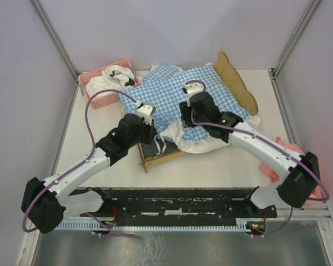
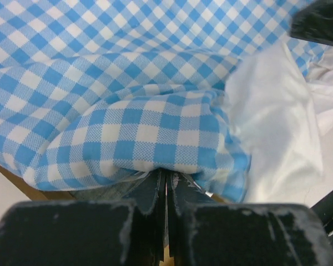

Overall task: Set up the pet bed
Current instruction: Cross the ropes on the bed frame.

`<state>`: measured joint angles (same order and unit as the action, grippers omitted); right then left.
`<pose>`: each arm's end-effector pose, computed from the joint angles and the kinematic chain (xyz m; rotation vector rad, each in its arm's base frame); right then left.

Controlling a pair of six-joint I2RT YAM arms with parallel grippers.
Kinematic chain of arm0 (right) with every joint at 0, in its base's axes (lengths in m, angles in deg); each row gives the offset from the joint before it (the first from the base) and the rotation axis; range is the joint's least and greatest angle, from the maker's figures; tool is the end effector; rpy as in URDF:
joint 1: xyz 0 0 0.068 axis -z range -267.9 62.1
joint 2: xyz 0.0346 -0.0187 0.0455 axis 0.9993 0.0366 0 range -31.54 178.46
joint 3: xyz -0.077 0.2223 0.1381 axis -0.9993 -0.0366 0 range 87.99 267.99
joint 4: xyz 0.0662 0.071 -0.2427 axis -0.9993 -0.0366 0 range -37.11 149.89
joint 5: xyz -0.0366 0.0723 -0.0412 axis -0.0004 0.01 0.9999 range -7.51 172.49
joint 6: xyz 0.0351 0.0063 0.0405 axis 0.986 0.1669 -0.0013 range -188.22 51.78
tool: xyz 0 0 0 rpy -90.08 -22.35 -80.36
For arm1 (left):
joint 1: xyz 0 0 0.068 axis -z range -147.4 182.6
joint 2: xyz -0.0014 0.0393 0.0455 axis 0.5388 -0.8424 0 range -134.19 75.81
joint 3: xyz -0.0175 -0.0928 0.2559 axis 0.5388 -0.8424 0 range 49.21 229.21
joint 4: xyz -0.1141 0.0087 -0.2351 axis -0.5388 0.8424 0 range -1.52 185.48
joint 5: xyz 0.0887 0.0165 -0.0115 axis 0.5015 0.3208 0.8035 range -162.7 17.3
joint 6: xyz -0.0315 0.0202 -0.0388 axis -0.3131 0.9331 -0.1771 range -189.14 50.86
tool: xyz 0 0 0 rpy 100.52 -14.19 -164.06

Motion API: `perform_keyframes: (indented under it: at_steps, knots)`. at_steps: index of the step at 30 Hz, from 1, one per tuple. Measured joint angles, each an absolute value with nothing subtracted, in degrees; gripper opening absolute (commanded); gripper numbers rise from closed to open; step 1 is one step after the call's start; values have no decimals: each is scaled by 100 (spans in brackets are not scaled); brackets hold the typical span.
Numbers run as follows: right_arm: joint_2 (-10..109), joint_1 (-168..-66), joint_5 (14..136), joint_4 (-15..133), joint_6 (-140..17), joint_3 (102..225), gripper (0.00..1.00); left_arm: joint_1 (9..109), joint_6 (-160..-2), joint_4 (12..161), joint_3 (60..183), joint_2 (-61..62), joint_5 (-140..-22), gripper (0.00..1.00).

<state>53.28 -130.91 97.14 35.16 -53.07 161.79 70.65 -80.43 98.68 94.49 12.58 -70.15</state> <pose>0.2519 0.2226 0.3250 -0.3859 2.1527 0.2981 0.1973 -0.1523 0.2791 0.4581 2.0465 -0.4819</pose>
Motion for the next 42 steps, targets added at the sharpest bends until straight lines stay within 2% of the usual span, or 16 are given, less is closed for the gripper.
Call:
perform_keyframes:
  at_steps: [7, 12, 18, 23, 36, 39, 42]
  knots:
    - [3992, -13189, 9319, 3674, -4535, 15530, 53, 7021, -8093, 9568, 9685, 1070, -7043, 3]
    - [3579, -13790, 9140, 4410, -4194, 14682, 53, 6975, -8168, 9402, 9762, 1018, -7161, 3]
    - [4091, -14406, 9109, 5512, -3997, 14031, 52, 6905, -8299, 9369, 9762, 935, -7282, 3]
    - [4841, -14531, 9196, 6262, -3908, 13904, 58, 6870, -8371, 9345, 9764, 935, -7325, 3]
    - [5623, -14669, 9867, 7072, -3672, 13900, 57, 6752, -8471, 9332, 9825, 885, -7478, 3]
    - [5706, -14669, 9933, 7156, -3628, 13900, 54, 6737, -8513, 9317, 9825, 878, -7489, 3]
    - [5793, -14669, 9948, 7243, -3587, 13900, 42, 6726, -8522, 9306, 9825, 878, -7511, 3]
